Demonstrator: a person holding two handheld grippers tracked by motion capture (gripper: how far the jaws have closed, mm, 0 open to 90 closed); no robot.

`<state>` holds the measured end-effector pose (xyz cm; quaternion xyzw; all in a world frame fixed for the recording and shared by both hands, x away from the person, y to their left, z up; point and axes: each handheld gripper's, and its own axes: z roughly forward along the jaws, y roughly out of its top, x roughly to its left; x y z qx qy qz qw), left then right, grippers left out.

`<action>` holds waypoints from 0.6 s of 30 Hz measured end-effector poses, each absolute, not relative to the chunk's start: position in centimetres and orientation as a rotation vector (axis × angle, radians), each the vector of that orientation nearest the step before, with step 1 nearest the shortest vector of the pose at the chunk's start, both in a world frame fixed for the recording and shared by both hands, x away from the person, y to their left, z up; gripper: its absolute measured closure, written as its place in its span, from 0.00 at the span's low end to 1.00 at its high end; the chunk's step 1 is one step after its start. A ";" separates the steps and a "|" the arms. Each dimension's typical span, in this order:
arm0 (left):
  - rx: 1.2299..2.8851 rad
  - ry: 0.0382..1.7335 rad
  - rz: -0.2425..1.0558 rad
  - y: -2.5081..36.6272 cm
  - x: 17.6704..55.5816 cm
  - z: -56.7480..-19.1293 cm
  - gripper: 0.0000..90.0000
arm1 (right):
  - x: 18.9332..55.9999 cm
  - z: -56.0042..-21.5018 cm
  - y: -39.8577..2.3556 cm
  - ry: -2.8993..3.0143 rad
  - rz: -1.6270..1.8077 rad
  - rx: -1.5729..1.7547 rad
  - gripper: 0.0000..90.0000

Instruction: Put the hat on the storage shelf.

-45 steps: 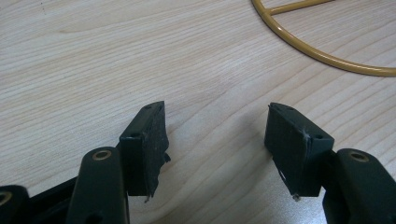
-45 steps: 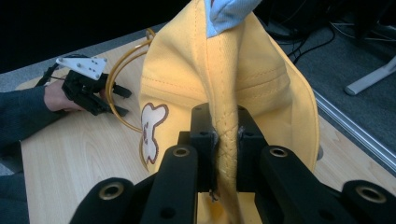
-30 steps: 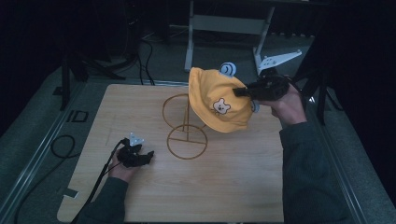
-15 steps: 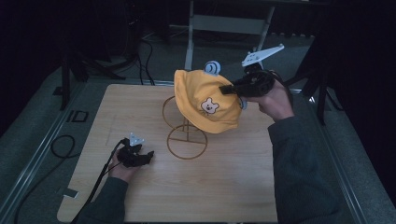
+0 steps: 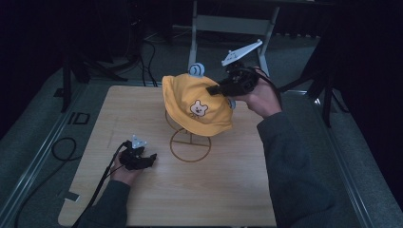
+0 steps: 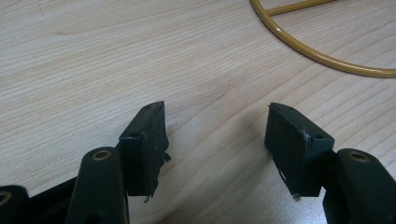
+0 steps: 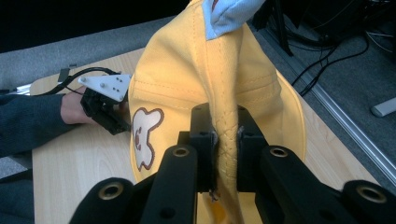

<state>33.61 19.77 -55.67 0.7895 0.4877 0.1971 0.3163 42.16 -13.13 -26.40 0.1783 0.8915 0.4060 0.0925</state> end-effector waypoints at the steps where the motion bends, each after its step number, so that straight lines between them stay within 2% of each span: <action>1: 2.081 1.284 0.519 19.8 33.6 -55.7 0.44 | 42.2 -26.4 -12.8 2.653 1.198 0.527 0.91; 18: 2.073 1.288 0.516 19.7 33.6 -55.7 0.44 | 43.0 -28.0 -7.8 2.648 1.132 0.539 0.88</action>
